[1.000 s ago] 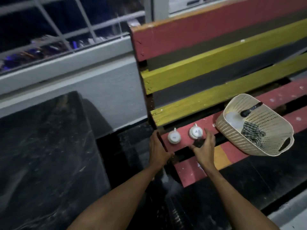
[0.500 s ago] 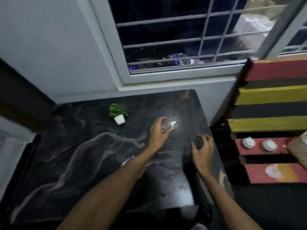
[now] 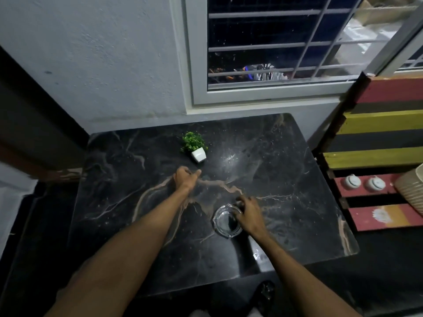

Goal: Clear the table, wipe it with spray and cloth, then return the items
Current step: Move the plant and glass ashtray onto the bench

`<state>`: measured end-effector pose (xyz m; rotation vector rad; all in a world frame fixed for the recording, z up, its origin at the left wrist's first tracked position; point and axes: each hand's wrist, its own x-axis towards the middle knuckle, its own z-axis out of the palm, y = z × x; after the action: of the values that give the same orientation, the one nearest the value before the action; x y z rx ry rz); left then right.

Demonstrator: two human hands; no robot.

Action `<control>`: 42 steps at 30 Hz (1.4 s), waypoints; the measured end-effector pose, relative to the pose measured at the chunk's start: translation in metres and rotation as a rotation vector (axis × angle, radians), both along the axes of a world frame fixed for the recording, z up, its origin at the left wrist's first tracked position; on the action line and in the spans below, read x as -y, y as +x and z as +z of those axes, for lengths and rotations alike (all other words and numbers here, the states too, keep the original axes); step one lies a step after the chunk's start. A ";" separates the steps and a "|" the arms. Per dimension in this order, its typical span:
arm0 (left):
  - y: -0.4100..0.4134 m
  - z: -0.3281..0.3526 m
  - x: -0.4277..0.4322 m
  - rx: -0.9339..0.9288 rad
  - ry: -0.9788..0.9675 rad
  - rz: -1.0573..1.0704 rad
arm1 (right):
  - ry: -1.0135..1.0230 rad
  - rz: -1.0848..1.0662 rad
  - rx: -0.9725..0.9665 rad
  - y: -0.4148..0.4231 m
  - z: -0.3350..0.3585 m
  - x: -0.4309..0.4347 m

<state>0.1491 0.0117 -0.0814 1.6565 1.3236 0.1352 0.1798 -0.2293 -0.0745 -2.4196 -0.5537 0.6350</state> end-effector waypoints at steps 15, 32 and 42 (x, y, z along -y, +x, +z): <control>0.082 -0.024 -0.036 0.055 -0.051 0.215 | -0.050 0.095 0.095 0.014 -0.022 -0.006; 0.075 0.028 0.083 0.469 -0.006 -0.125 | 0.153 -0.335 0.061 0.076 0.048 0.066; 0.201 0.021 0.330 0.515 -0.072 -0.370 | 0.160 -0.733 0.085 0.229 0.030 0.327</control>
<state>0.3500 -0.3178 -0.0606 1.6331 0.6209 0.2688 0.4084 -0.5558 -0.0441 -2.2707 0.2543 0.1635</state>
